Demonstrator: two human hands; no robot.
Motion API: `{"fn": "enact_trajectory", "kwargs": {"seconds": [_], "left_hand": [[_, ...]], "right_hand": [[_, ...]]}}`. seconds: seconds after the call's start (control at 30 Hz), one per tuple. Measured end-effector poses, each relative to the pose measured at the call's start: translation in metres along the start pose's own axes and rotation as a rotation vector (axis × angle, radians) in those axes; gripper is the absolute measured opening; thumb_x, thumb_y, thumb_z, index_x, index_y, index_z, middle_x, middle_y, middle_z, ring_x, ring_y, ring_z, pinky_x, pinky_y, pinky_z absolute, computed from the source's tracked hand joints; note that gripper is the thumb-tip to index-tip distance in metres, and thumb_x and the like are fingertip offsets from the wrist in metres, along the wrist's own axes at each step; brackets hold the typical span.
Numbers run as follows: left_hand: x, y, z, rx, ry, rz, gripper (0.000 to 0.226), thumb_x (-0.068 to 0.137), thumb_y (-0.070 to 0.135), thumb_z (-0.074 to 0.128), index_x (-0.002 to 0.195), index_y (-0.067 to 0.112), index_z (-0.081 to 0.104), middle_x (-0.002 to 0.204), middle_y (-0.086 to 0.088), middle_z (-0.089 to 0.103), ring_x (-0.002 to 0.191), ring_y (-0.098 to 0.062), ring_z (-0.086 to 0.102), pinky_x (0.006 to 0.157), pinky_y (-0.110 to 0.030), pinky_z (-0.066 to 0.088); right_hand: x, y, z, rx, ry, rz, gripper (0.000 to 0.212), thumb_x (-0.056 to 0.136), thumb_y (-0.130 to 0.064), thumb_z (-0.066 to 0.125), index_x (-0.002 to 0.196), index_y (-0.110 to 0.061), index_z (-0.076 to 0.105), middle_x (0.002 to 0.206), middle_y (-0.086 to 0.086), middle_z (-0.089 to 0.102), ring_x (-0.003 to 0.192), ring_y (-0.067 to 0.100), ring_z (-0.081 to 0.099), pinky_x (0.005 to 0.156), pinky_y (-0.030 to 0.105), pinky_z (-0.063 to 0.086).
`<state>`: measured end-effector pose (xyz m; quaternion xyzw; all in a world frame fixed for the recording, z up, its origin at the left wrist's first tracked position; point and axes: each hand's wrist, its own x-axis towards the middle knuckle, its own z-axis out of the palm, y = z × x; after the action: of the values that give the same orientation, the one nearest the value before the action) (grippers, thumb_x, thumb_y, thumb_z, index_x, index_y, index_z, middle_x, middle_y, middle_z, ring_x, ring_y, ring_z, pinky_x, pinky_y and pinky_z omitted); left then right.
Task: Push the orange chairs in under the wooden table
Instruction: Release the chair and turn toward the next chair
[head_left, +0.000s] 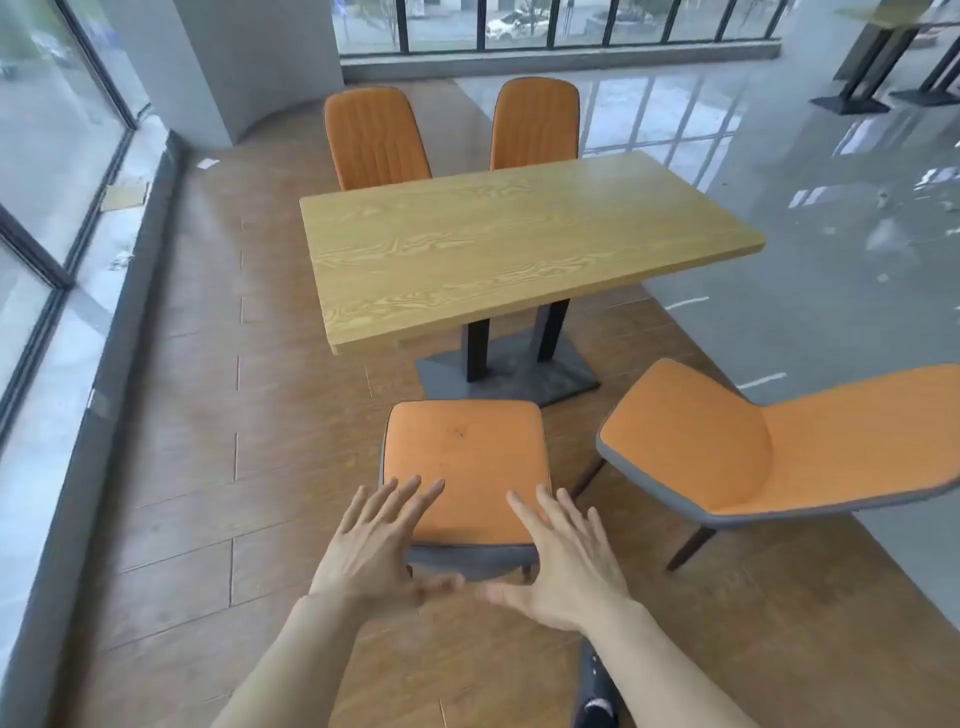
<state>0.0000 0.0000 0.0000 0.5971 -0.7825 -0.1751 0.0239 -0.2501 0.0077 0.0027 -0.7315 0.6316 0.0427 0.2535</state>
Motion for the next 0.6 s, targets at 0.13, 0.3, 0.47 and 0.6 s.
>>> {"fn": "enact_trajectory", "kwargs": {"seconds": [0.13,0.3,0.47,0.6], "left_hand": [[0.006,-0.008,0.025,0.026,-0.103,0.014,0.114,0.066,0.09,0.056,0.154,0.047,-0.002,0.165,0.014,0.011,0.151,-0.013,0.005,0.123,-0.036,0.0],[0.026,-0.015,0.032,0.015,-0.037,-0.019,0.082,0.069,0.085,0.059,0.14,0.047,0.043,0.135,0.022,0.054,0.131,-0.011,0.044,0.104,-0.03,0.036],[0.043,-0.024,0.035,0.023,-0.003,0.023,0.068,0.067,0.087,0.056,0.122,0.047,0.058,0.106,0.024,0.066,0.106,-0.009,0.059,0.08,-0.03,0.048],[0.07,-0.026,0.031,0.038,0.035,0.016,0.065,0.068,0.088,0.056,0.117,0.046,0.061,0.102,0.024,0.067,0.103,-0.01,0.062,0.077,-0.03,0.048]], "right_hand": [[0.011,0.009,0.021,-0.134,-0.004,-0.001,0.118,0.069,-0.096,0.05,0.161,-0.04,-0.001,0.172,0.003,0.005,0.157,0.026,-0.003,0.125,0.056,-0.002],[0.035,0.011,0.023,-0.142,0.043,0.032,0.1,0.078,-0.08,0.064,0.159,-0.039,0.021,0.167,0.004,0.026,0.155,0.026,0.018,0.125,0.049,0.013],[0.058,0.016,0.022,-0.192,0.051,0.029,0.077,0.081,-0.051,0.081,0.147,-0.041,0.045,0.15,-0.004,0.051,0.14,0.024,0.04,0.115,0.046,0.029],[0.084,0.019,0.007,-0.216,0.085,0.038,0.074,0.079,-0.051,0.082,0.144,-0.042,0.048,0.137,-0.01,0.06,0.129,0.021,0.049,0.111,0.043,0.031]]}}
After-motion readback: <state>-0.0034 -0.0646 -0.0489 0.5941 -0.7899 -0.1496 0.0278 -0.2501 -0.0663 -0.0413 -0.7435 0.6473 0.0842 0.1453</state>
